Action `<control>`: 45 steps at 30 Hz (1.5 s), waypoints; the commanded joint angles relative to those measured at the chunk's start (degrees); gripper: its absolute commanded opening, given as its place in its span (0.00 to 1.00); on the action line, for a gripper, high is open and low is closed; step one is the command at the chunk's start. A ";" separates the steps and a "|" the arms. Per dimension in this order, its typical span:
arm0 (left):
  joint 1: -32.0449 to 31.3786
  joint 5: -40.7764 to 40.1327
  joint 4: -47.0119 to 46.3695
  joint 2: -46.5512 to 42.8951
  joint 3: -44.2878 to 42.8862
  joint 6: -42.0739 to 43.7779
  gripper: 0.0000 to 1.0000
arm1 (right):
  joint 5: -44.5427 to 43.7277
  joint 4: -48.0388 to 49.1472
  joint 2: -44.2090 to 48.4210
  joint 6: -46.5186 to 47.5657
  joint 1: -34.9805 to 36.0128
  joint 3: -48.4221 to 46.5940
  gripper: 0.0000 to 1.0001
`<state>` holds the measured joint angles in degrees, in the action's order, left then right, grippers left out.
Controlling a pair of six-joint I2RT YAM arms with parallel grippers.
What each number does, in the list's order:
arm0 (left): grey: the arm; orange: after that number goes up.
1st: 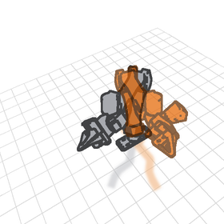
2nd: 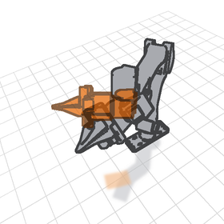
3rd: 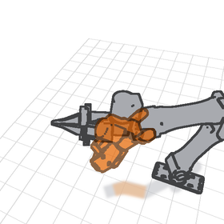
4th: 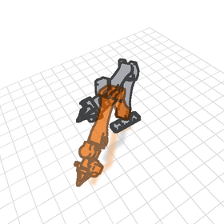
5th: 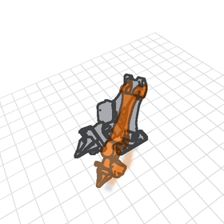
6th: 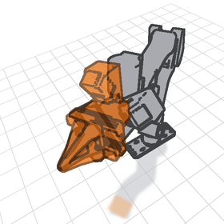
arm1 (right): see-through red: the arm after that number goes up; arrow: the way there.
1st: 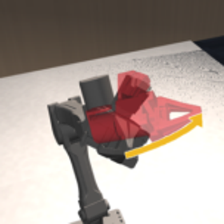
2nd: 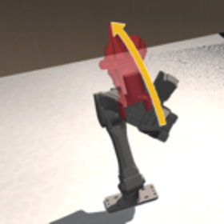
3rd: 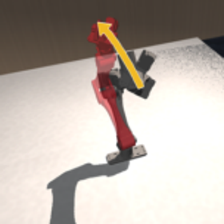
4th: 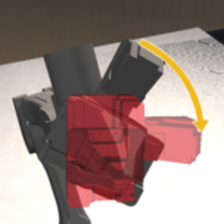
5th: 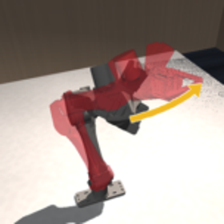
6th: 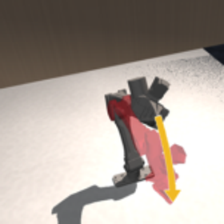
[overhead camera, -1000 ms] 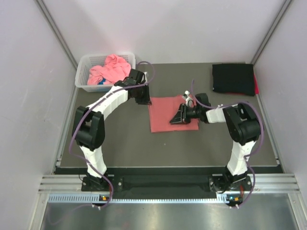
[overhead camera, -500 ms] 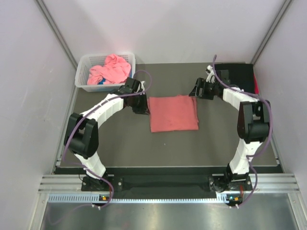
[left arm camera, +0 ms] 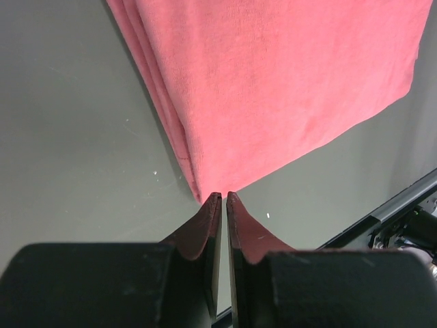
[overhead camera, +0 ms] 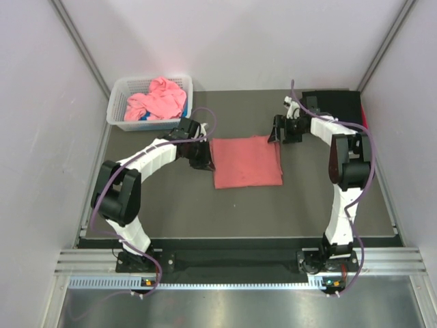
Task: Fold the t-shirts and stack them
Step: Neatly place the folded tshirt to the corner
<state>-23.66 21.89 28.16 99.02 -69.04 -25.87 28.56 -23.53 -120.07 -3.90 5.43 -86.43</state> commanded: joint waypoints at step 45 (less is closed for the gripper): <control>1.25 -5.70 14.29 -12.10 -12.88 9.60 0.08 | -15.28 -7.93 10.91 8.82 4.85 -6.02 0.00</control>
<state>-22.79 18.92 39.51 88.58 -80.12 -19.22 17.82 -30.17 -112.62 3.27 10.13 -88.77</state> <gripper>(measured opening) 0.082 0.040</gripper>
